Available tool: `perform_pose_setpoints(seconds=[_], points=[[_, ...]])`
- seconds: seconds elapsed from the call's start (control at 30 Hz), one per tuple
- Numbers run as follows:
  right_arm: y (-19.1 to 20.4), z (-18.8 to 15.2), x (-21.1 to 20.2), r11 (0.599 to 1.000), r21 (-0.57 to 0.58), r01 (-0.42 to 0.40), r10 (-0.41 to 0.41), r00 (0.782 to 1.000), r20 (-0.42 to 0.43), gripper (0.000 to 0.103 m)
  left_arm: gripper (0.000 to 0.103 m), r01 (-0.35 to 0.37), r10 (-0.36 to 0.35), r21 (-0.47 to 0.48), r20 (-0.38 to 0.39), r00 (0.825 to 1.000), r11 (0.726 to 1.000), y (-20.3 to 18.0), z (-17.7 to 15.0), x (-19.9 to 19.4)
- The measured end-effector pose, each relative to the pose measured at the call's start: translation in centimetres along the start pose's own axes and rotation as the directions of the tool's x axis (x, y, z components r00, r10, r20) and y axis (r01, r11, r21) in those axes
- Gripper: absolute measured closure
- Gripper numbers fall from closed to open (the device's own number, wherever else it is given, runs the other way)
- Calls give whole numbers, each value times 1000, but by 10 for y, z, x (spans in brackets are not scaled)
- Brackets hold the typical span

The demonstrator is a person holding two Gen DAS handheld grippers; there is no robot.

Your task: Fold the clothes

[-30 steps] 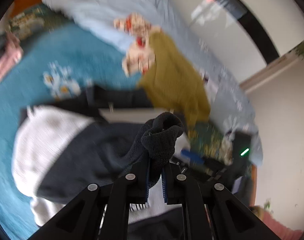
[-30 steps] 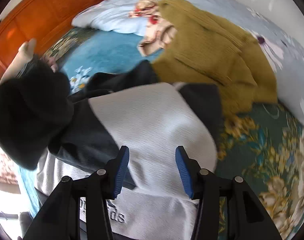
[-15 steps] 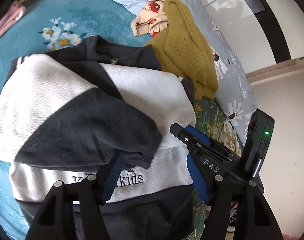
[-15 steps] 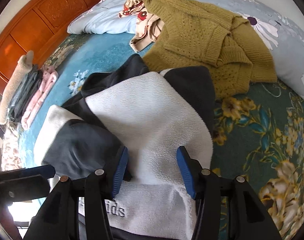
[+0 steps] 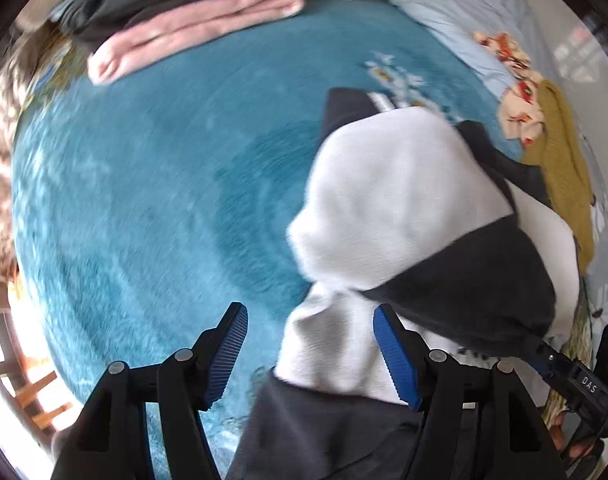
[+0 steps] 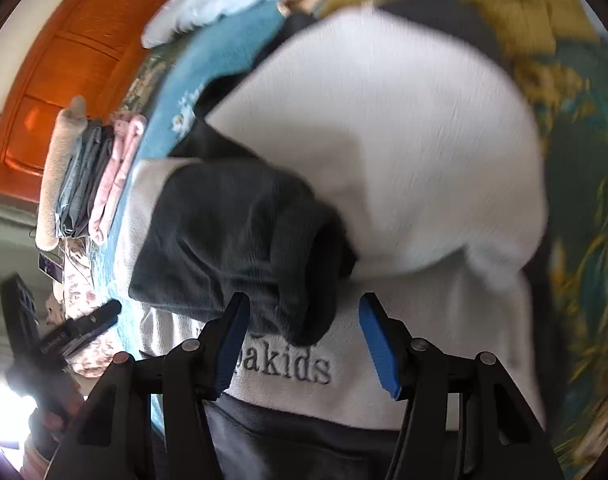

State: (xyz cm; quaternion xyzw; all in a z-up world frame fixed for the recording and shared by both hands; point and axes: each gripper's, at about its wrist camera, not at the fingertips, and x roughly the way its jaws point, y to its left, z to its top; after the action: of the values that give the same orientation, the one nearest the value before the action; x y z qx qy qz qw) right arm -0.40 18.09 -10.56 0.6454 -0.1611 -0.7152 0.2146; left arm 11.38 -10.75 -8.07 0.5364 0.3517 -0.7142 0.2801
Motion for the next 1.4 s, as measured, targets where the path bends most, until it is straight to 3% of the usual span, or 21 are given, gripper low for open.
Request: perform_pose_setpoints(seconds=[0.13,0.2,0.27,0.4,0.5,0.63,0.73,0.83,0.93,1.07,1.13,1.33,1.4], points=[[3,1,6,997,80,19,-20,1000,5,46,34,15,-16,-37,-13,1000,999,14,-6,0],[9,4,4,994,99,35,-36,999,8,61,34,24,-24,-35,-8,1000,999,15,-6,-3],[18,5,-1,993,76,85,-86,996,8,76,34,34,-34,-37,-4,999,999,15,-6,-5],[35,5,-11,991,10,130,-130,991,31,82,34,50,-50,-49,3,999,998,17,-8,-8],[58,4,-27,974,-120,192,-181,978,104,83,34,66,-66,-57,1,998,996,21,-9,-10],[87,6,-59,919,-280,277,-207,945,254,84,34,94,-94,-68,3,996,993,22,-9,-14],[98,16,-84,890,-322,323,-205,914,351,85,34,126,-126,-68,14,992,990,22,-3,-17],[95,23,-112,862,-331,384,-214,867,449,85,34,152,-151,-67,27,988,986,20,0,-22],[72,39,-119,867,-267,420,-268,846,460,85,34,157,-156,-65,22,988,985,16,3,-20],[9,56,-83,914,-132,383,-332,895,299,85,34,148,-148,-58,-2,989,987,12,4,-12],[-12,56,-71,917,-99,386,-351,900,259,85,34,143,-143,-56,-9,990,988,11,6,-9],[-23,66,-68,931,-77,356,-329,913,241,82,34,165,-167,-55,-28,986,985,-1,26,1],[-29,70,-64,931,-75,358,-335,916,223,72,34,177,-178,-38,-36,983,984,-9,36,5]])
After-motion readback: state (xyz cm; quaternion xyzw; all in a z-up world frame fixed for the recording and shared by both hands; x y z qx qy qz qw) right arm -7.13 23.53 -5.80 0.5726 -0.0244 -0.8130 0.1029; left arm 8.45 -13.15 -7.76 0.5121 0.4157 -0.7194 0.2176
